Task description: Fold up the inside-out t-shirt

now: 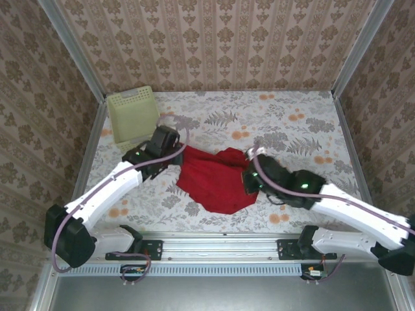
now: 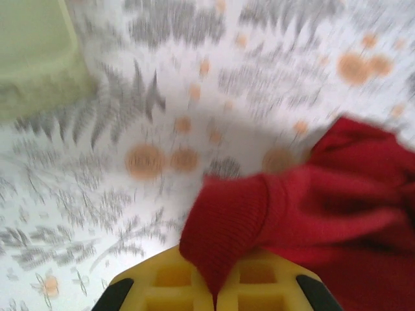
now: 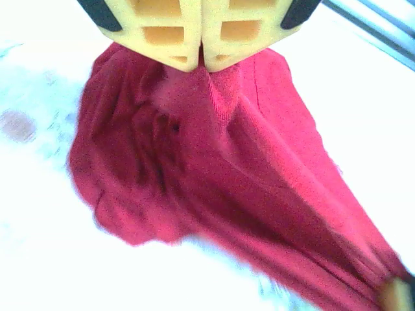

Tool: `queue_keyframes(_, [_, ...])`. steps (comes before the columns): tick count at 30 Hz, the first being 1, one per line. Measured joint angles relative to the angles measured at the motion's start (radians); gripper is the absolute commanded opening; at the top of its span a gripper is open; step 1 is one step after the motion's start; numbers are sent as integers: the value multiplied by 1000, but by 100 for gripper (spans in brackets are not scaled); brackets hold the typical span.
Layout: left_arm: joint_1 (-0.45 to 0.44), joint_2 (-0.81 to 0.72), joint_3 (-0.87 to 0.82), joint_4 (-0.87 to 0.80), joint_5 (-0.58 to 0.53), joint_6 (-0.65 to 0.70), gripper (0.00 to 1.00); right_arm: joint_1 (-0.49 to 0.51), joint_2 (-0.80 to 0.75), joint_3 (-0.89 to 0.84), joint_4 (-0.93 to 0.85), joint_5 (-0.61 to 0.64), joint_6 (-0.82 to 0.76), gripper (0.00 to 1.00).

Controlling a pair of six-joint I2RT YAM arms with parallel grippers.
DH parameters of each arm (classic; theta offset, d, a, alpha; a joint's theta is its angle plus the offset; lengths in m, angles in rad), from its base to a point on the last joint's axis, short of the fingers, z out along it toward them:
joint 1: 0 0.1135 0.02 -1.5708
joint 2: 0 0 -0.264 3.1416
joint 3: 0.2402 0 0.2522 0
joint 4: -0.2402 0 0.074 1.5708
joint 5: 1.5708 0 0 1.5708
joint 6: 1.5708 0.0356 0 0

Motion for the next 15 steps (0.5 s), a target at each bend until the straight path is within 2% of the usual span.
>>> queue_keyframes(3, [-18, -6, 171, -27, -27, 29, 0, 0, -70, 240, -65, 48, -50, 0])
queue_keyframes(5, [-81, -42, 237, -3, -72, 55, 0, 0, -130, 307, -65, 61, -72, 0])
queue_keyframes(8, [-187, -113, 248, 39, -105, 91, 0, 0, -207, 267, -66, 86, -83, 0])
queue_keyframes(11, [-148, -63, 270, 7, -116, 94, 0, -16, -142, 142, -75, 84, -67, 0])
queue_keyframes(13, [-105, 51, 320, -56, -122, 92, 0, -22, -28, 92, -96, 74, -56, 0])
queue_keyframes(15, [-112, 165, 329, -90, -153, 102, 0, -18, 70, 45, -81, 30, -62, 0])
